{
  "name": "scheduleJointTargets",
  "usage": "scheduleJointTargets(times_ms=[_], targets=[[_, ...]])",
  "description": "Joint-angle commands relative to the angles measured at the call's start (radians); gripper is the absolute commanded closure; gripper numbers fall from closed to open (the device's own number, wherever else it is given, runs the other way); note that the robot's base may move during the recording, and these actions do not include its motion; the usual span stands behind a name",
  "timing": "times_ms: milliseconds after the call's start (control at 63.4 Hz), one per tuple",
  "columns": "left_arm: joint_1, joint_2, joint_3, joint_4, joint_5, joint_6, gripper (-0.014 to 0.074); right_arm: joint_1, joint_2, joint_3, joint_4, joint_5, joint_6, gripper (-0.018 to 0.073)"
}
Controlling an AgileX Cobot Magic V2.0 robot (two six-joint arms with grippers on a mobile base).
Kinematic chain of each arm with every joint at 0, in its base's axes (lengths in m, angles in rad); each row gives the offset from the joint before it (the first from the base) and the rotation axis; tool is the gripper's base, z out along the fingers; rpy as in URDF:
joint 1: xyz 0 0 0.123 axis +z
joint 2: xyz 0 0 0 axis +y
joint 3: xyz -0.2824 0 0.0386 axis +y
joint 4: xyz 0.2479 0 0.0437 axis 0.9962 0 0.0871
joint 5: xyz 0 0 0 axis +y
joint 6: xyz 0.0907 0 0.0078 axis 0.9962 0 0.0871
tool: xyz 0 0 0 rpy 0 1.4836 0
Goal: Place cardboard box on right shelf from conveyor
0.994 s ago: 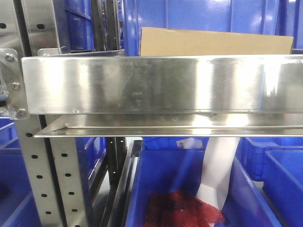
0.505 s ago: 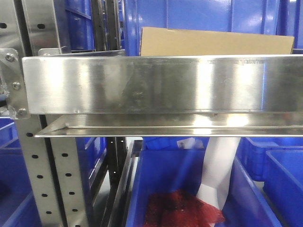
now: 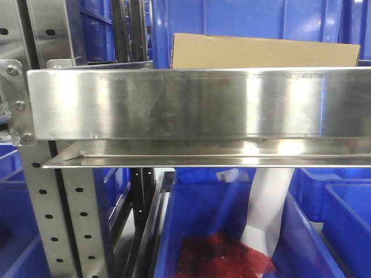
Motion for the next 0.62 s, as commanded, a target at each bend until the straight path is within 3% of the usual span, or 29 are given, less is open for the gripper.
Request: scheduleJointTargets(times_ms=[0,599], targets=[[0.000,-0.012,-0.003,-0.009,-0.091,-0.007,0.0715,-0.006,-0.014,-0.005,0.003,-0.081,-0.006,0.0503],[0.000,-0.012,-0.003,-0.009,-0.091,-0.007,0.0715,-0.006,-0.014,-0.005,0.003,-0.081,-0.006,0.0503]])
